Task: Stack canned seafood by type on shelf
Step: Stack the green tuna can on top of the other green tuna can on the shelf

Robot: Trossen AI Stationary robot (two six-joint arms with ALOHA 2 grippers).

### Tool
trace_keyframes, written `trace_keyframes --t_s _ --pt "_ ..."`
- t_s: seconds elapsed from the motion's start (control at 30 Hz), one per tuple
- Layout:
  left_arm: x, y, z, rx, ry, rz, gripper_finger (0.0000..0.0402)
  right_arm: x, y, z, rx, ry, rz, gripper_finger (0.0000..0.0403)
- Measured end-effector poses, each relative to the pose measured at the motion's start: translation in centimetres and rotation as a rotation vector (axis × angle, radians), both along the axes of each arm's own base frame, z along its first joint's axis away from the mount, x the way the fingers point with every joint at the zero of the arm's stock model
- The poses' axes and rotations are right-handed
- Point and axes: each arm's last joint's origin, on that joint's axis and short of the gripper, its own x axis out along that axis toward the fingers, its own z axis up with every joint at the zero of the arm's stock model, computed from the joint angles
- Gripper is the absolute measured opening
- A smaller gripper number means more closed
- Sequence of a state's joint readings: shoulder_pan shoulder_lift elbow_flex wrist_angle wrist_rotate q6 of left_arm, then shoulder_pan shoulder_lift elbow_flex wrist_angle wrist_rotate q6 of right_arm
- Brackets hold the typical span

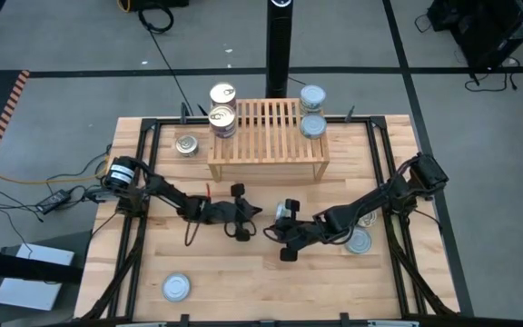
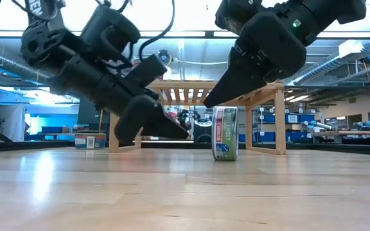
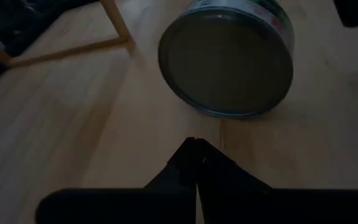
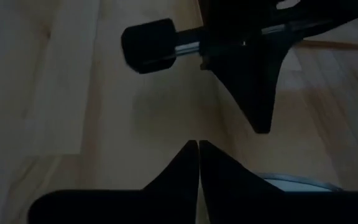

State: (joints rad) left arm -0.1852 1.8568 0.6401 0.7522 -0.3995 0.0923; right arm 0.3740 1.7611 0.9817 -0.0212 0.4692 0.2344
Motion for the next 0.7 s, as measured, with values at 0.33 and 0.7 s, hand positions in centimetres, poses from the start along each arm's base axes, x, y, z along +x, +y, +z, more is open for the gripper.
trace_keyframes --t_s 0.33,0.7 --pt "-1.2 0.0 -0.5 -0.097 -0.055 -0.050 0.0003 -0.1 0.4 0.0 0.043 -0.015 -0.019 0.0054" --pt "-1.2 -0.1 -0.6 -0.116 -0.053 -0.052 0.0003 1.1 1.5 2.7 0.043 -0.035 0.059 0.0100"
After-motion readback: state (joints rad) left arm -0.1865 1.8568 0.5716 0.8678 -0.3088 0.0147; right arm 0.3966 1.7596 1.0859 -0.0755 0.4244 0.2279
